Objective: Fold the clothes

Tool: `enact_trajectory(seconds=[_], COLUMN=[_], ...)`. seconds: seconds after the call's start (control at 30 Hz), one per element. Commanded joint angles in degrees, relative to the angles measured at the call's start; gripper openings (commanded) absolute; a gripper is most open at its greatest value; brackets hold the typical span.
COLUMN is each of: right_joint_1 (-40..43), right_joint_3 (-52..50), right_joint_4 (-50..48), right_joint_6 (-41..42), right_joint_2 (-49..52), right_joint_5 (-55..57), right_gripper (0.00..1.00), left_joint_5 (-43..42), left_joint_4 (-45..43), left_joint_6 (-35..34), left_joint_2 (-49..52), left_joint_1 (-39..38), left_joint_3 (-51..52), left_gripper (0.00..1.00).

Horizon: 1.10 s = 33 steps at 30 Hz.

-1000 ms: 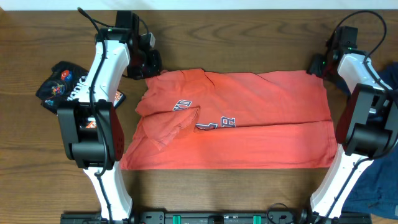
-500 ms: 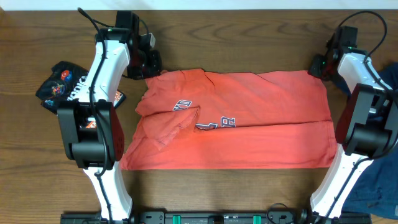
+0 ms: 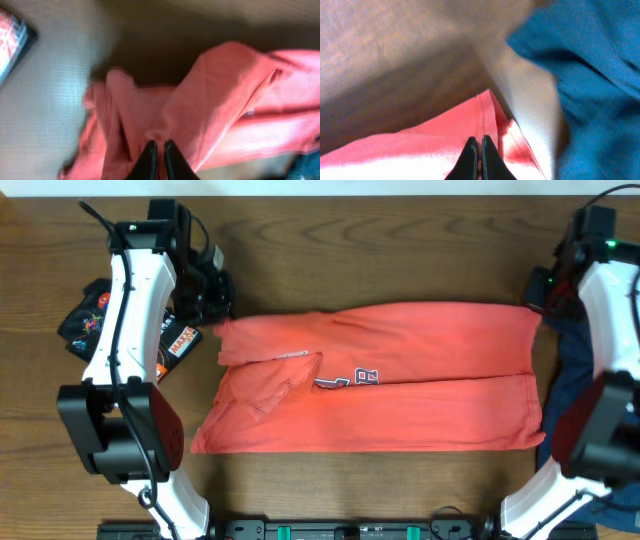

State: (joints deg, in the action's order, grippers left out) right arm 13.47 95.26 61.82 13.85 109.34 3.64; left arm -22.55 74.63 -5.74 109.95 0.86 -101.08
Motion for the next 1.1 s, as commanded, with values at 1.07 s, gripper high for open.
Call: enact_trajectory(seconds=[1.07], right_joint_1=[10.88], right_joint_3=[-15.78], right_joint_4=[10.21], right_joint_6=[2.01], right_joint_2=[-2.84], right_joint_5=[9.84], right_gripper=[0.22], left_joint_5=[7.04], left_joint_4=[12.09], left_joint_6=[3.58], left_joint_2=[0.15], left_joint_1=[0.44], left_joint_3=[20.94], left_gripper=[0.44])
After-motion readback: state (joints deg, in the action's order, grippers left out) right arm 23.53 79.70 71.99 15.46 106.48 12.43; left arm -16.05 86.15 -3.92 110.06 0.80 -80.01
